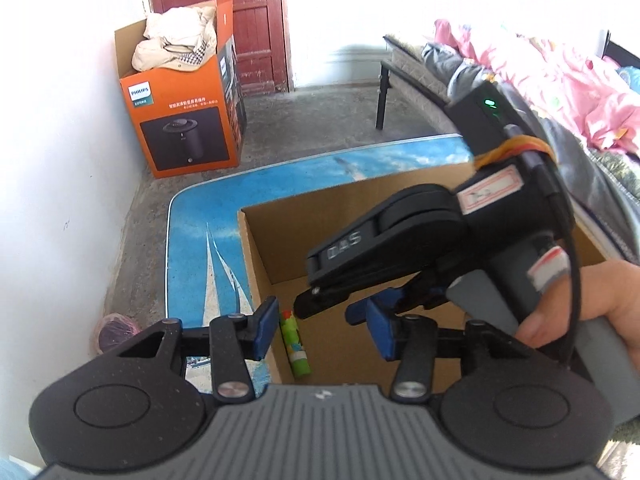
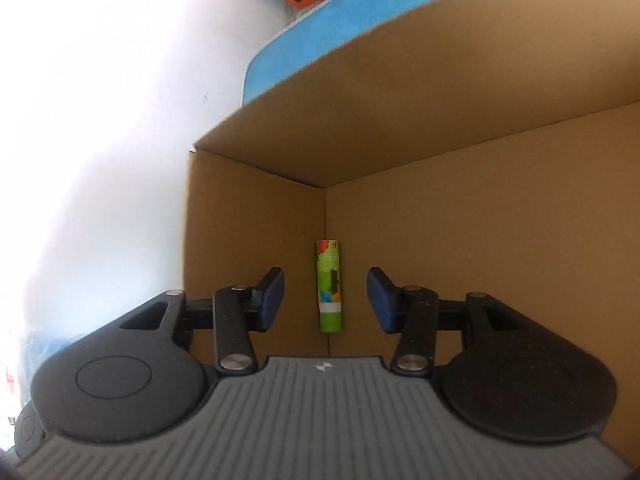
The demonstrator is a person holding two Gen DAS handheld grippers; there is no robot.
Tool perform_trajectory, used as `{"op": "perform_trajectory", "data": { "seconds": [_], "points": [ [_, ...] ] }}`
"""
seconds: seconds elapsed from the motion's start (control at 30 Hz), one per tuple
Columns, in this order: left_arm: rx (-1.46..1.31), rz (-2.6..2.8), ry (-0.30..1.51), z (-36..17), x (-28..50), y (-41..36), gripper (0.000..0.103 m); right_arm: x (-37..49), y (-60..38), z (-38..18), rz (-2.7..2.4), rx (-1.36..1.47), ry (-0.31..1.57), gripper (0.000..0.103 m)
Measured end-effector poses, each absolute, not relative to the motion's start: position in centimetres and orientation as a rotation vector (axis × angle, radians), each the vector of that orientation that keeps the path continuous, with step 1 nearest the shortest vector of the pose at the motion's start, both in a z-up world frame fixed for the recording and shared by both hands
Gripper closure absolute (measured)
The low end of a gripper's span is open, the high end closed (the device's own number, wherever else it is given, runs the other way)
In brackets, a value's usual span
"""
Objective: Organize rigid objects
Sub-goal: 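Carry the glue stick into the cardboard box and open the right tool, then reach the right tool to the black cylinder and close on it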
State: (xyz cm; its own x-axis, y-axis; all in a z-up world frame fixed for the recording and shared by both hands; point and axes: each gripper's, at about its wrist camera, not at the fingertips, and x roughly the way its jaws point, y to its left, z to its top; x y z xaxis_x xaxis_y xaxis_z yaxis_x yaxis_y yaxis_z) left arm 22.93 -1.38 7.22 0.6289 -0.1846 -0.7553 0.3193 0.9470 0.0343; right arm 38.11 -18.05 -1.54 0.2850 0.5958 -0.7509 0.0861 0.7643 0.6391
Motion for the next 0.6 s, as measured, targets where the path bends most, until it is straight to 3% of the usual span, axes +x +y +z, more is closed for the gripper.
{"op": "perform_trajectory", "data": {
  "seconds": [0.33,0.47,0.6],
  "points": [
    [0.071,-0.433,0.676,11.8,11.5,1.0,0.042,22.1,-27.4,8.3,0.584,0.685,0.900,0.057],
    [0.056,-0.514,0.693,10.0,7.1,-0.1,0.041,14.7,-31.8,7.9,0.544,0.665,0.806,0.057],
    [0.084,-0.548,0.750,6.2,4.3,-2.6,0.041,10.8,-33.5,3.2,0.438,0.701,0.814,0.056]
  ]
}}
